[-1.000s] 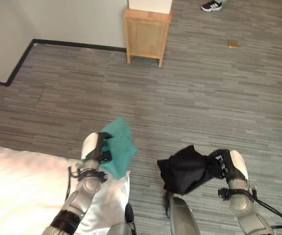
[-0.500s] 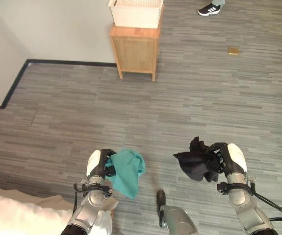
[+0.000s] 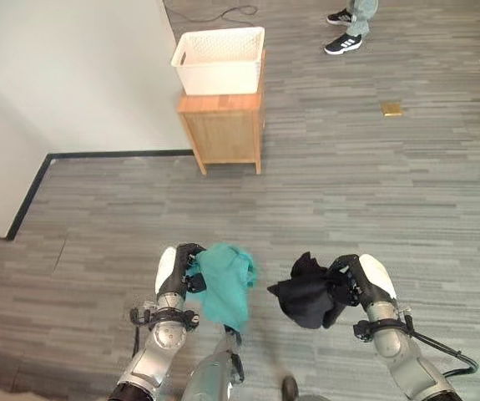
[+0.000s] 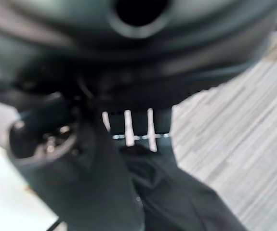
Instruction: Pick up bed clothes into laundry basket.
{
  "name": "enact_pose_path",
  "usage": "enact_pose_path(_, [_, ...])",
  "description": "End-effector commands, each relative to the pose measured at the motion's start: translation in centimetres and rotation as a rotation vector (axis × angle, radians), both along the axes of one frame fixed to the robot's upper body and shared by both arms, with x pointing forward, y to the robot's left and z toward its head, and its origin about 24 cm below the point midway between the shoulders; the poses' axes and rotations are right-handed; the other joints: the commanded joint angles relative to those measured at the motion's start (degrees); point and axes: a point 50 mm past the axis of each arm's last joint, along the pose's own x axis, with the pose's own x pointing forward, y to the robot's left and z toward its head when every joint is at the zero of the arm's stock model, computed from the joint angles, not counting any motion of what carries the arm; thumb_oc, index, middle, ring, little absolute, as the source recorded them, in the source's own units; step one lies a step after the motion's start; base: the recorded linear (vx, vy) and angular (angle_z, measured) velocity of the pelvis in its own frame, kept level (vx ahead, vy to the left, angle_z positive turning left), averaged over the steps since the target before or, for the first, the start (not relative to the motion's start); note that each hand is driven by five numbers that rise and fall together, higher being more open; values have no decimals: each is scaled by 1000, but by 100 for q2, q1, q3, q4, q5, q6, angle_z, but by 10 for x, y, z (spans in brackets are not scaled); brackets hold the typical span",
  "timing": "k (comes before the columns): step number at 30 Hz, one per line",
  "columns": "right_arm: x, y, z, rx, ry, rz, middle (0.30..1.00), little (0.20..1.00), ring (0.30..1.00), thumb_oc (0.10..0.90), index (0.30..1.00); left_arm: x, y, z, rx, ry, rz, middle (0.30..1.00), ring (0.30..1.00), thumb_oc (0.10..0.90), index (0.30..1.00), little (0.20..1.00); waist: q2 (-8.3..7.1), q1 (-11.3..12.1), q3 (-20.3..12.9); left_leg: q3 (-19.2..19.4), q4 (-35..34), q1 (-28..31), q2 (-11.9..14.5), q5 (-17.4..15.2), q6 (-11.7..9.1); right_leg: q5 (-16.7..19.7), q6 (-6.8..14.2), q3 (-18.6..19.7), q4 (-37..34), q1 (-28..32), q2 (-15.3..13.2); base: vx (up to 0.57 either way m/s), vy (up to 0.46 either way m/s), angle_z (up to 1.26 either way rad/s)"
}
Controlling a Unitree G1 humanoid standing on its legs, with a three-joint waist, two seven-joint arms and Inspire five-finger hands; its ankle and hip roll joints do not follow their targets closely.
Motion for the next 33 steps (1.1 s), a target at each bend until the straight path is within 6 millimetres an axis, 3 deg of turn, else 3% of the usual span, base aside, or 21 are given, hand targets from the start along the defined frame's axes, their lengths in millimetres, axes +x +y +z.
enact_pose_path(1, [28, 5, 53, -21, -261, 67, 300, 300, 300, 400, 300, 21, -4, 48, -16, -257, -11, 300, 300, 400, 300, 300, 27, 185, -476, 253, -144, 115, 370, 877, -214, -449, 611, -54, 21, 239, -326, 762, 52, -37])
enact_pose_path(2, [22, 9, 44, -10, -227, 62, 300, 300, 300, 400, 300, 22, -4, 46, 1, -245, -23, 300, 300, 400, 300, 300, -193, 199, -644, 286, -87, 293, 213, 799, -25, -247, 801, -149, 536, 221, -550, 602, 40, -28])
enact_pose_path(4, [21, 10, 41, -6, -222, 61, 300, 300, 300, 400, 300, 22, -4, 47, 8, -244, -31, 300, 300, 400, 300, 300, -244, 215, -687, 335, -101, 401, 160, 724, 53, -58, 921, -159, 939, 92, -603, 477, 55, -7])
enact_pose_path(5, [20, 12, 42, -4, -234, 57, 300, 300, 300, 400, 300, 25, -7, 51, 29, -261, -53, 300, 300, 400, 300, 300, -360, 80, -628, 306, -116, 816, -82, 426, 224, 971, 1310, -56, 2354, -451, -732, 411, 70, 0])
enact_pose_path(6, [20, 12, 42, -4, -235, 57, 300, 300, 300, 400, 300, 25, -7, 52, 29, -262, -52, 300, 300, 400, 300, 300, -334, 106, -631, 325, -129, 805, -43, 451, 224, 995, 1306, -21, 2362, -490, -701, 596, 78, 7])
enact_pose_path(7, [22, 13, 46, 7, -261, 47, 300, 300, 300, 400, 300, 30, -10, 57, 56, -284, -72, 300, 300, 400, 300, 300, -276, -102, -540, 181, -152, 1195, -95, 139, 293, 1323, 1329, 75, 3284, -1145, -668, 469, 62, 30])
enact_pose_path(10, [23, 11, 56, 34, -319, 19, 300, 300, 300, 400, 300, 37, -15, 65, 60, -318, -86, 300, 300, 400, 300, 300, -98, -378, -373, -161, -152, 1568, -78, -110, 311, 873, 1020, 153, 3785, -2006, -352, 362, 23, 65])
enact_pose_path(13, [20, -1, 67, 75, -408, -68, 300, 300, 300, 400, 300, 44, -26, 73, 57, -346, -120, 300, 300, 400, 300, 300, -42, -841, -228, -663, -152, 1971, -136, -366, 226, 197, 657, 277, 2811, -2704, 223, 514, -122, 101])
enact_pose_path(15, [17, -6, 70, 75, -426, -95, 300, 300, 300, 400, 300, 43, -28, 72, 57, -345, -131, 300, 300, 400, 300, 300, -86, -994, -205, -847, -152, 2126, -200, -494, 205, 266, 607, 360, 2175, -2649, 324, 432, -161, 136])
enact_pose_path(16, [14, -14, 77, 66, -471, -139, 300, 300, 300, 400, 300, 43, -30, 71, 58, -339, -144, 300, 300, 400, 300, 300, -183, -1098, -270, -996, -152, 2344, -295, -728, 157, 546, 614, 426, 1258, -2831, 332, 487, -181, 114])
enact_pose_path(18, [14, -17, 90, 40, -539, -156, 300, 300, 300, 400, 300, 43, -24, 69, 64, -329, -125, 300, 300, 400, 300, 300, -181, -1147, -305, -1035, -152, 2673, -240, -1011, 81, 981, 749, -278, 630, -2955, 149, 482, -183, 66])
enact_pose_path(19, [14, -17, 90, 40, -538, -155, 300, 300, 300, 400, 300, 43, -24, 69, 63, -328, -125, 300, 300, 400, 300, 300, -176, -1159, -299, -1047, -152, 2680, -234, -1013, 80, 986, 749, -291, 614, -2936, 151, 460, -167, 15])
enact_pose_path(20, [20, -18, 108, 4, -626, -159, 300, 300, 300, 400, 300, 40, -16, 68, 76, -324, -110, 300, 300, 400, 300, 300, -204, -1081, -350, -934, -152, 3009, -205, -1236, 3, 1159, 827, -1240, 460, -3133, -23, 442, -174, -8])
enact_pose_path(21, [23, -16, 121, -13, -684, -146, 300, 300, 300, 400, 300, 38, -14, 68, 81, -325, -104, 300, 300, 400, 300, 300, -224, -1066, -379, -909, -152, 3180, -202, -1356, -17, 1212, 808, -1532, 471, -3173, -97, 551, -217, -30])
enact_pose_path(26, [25, -10, 166, -37, -911, -104, 300, 300, 300, 400, 300, 32, -20, 60, 55, -312, -107, 300, 300, 400, 300, 300, -119, -1084, -709, -1056, 396, 3624, 144, -1553, -183, 1300, 583, -1407, 277, -2543, 99, 398, -169, 19])
enact_pose_path(27, [25, -10, 169, -37, -916, -98, 300, 300, 300, 400, 300, 32, -21, 60, 44, -313, -113, 300, 300, 400, 300, 300, -140, -1093, -694, -1040, 829, 3488, 216, -1393, -223, 1283, 541, -1406, 228, -2427, 94, 342, -310, 14])
enact_pose_path(28, [29, -6, 187, -22, -994, -73, 300, 300, 300, 400, 300, 32, -26, 62, 21, -316, -123, 300, 300, 400, 300, 300, -231, -905, -490, -1112, 2844, 2650, 466, -572, -422, 1129, 303, -1305, 115, -1913, 116, 126, -235, 5])
enact_pose_path(29, [30, -6, 188, -20, -999, -74, 300, 300, 300, 400, 300, 33, -25, 63, 22, -321, -123, 300, 300, 400, 300, 300, -263, -947, -493, -1171, 2969, 2504, 443, -558, -428, 1171, 286, -1345, 111, -1972, 83, 221, -303, 11])
enact_pose_path(30, [35, 0, 199, -14, -1035, -46, 300, 300, 300, 400, 300, 34, -26, 64, 13, -327, -119, 300, 300, 400, 300, 300, -366, -798, -388, -1277, 4004, 2155, 376, -304, -477, 1116, 167, -1308, 118, -1804, 39, 222, -184, -13])
enact_pose_path(31, [45, 9, 220, -31, -1090, 12, 300, 300, 300, 400, 300, 35, -28, 67, -2, -339, -109, 300, 300, 400, 300, 300, -515, -534, -290, -1213, 4799, 1415, 274, -473, -350, 978, 102, -1163, 47, -1510, -14, 242, -169, -29])
enact_pose_path(33, [53, 16, 242, -84, -1121, 76, 300, 300, 300, 400, 300, 37, -27, 69, -16, -344, -98, 300, 300, 400, 300, 300, -604, -301, -262, -1046, 4482, 945, 318, -542, -298, 910, 139, -1027, 26, -1367, -144, 229, 1, -57])
